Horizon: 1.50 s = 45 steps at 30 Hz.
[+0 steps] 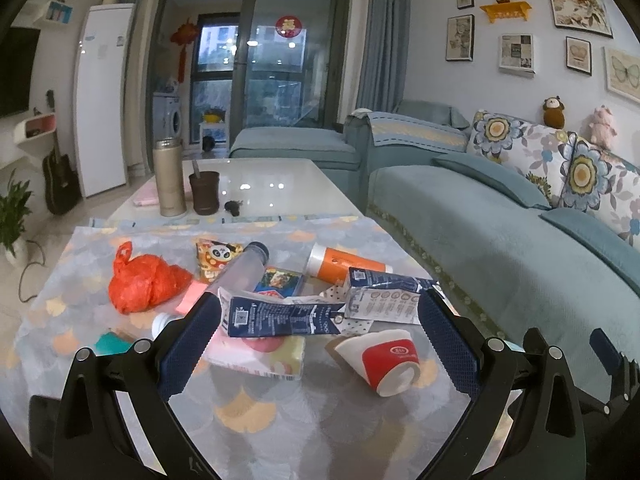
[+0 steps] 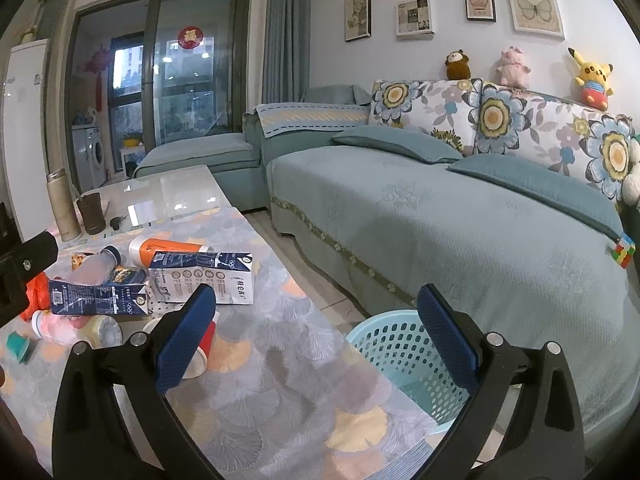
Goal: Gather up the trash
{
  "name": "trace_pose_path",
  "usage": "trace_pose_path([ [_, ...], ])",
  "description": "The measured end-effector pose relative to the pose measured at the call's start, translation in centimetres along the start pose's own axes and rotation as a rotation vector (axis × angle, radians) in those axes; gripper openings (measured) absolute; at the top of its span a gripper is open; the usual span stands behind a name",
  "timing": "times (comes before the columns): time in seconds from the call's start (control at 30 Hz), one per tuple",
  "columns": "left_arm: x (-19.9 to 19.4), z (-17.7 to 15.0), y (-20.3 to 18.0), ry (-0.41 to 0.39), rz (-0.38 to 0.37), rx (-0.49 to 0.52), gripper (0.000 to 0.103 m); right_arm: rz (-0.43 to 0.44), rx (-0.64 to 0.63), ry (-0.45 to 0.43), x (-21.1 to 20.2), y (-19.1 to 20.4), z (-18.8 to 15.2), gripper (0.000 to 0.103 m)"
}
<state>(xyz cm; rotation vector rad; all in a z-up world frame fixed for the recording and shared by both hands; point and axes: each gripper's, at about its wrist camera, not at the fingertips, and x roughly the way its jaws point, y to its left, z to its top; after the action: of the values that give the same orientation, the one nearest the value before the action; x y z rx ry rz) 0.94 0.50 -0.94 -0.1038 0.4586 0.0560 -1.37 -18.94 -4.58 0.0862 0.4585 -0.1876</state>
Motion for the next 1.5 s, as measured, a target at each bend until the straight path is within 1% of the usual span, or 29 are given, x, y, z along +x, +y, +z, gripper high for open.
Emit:
trace_pose_path([
  [0.13,-0.3,0.0,-0.4,-0.019,0.024,0.023,0.096,0.001,0.006,0.008,0.1,0.1,-0.1,0.095],
  [0.27,-0.5,0.0,-0.9,-0.028,0.025,0.053,0.096,0.003,0.007,0.013,0.2,0.1,-0.1,0.095],
  [0.63,-0.5,0.0,-0.9,-0.027,0.024,0.054,0.096,0.013,0.014,0.035,0.8,0.0,-0.2,0.095],
  [0.83,-0.4,0.1,-0.8,-0.019,0.023,0.047,0.096,0.018,0.022,0.044,1.0,-0.2,-0.4,0.095],
  [0.97,0.0,0.0,-0.7,0.004,0.024,0.034,0.096,0.019,0.018,0.043,1.1,-0.2,-0.3,0.095],
  [1.07,0.2,0.0,-0.3,0.025,0.020,0.012,0.096,0.050,0.011,0.051,1.2,0.1,-0.4,0.095],
  [1.13,0.3,0.1,0.6,0.048,0.019,-0.012,0.096,0.083,-0.001,0.064,1.5,0.3,-0.4,0.090],
  [1.17,0.3,0.2,1.1,0.055,0.031,-0.020,0.096,0.103,-0.007,0.075,1.6,0.4,-0.4,0.084],
  [1.2,0.3,0.3,2.0,0.064,0.052,-0.034,0.096,0.122,-0.014,0.084,1.8,0.5,-0.4,0.075],
  [1.23,0.4,0.5,3.3,0.076,0.073,-0.059,0.096,0.145,-0.027,0.094,2.0,0.7,-0.4,0.070],
  [1.27,0.6,0.7,4.3,0.088,0.088,-0.076,0.096,0.168,-0.052,0.107,2.4,0.9,-0.4,0.061],
  [1.33,1.2,0.8,7.2,0.129,0.170,-0.105,0.096,0.212,-0.108,0.126,3.4,1.5,-0.2,0.050],
  [1.37,1.8,0.6,9.1,0.161,0.231,-0.118,0.096,0.240,-0.120,0.137,3.8,1.6,-0.1,0.049],
  [1.4,2.2,0.2,10.8,0.192,0.274,-0.135,0.095,0.292,-0.134,0.154,4.5,1.8,0.2,0.049],
  [1.43,2.5,0.0,11.9,0.208,0.294,-0.150,0.095,0.327,-0.141,0.163,4.9,1.9,0.3,0.049],
  [1.47,2.9,-0.6,13.9,0.233,0.319,-0.185,0.093,0.368,-0.158,0.183,5.8,2.2,0.6,0.049],
  [1.5,3.2,-1.2,15.7,0.255,0.327,-0.226,0.091,0.389,-0.170,0.194,6.2,2.5,0.7,0.049],
])
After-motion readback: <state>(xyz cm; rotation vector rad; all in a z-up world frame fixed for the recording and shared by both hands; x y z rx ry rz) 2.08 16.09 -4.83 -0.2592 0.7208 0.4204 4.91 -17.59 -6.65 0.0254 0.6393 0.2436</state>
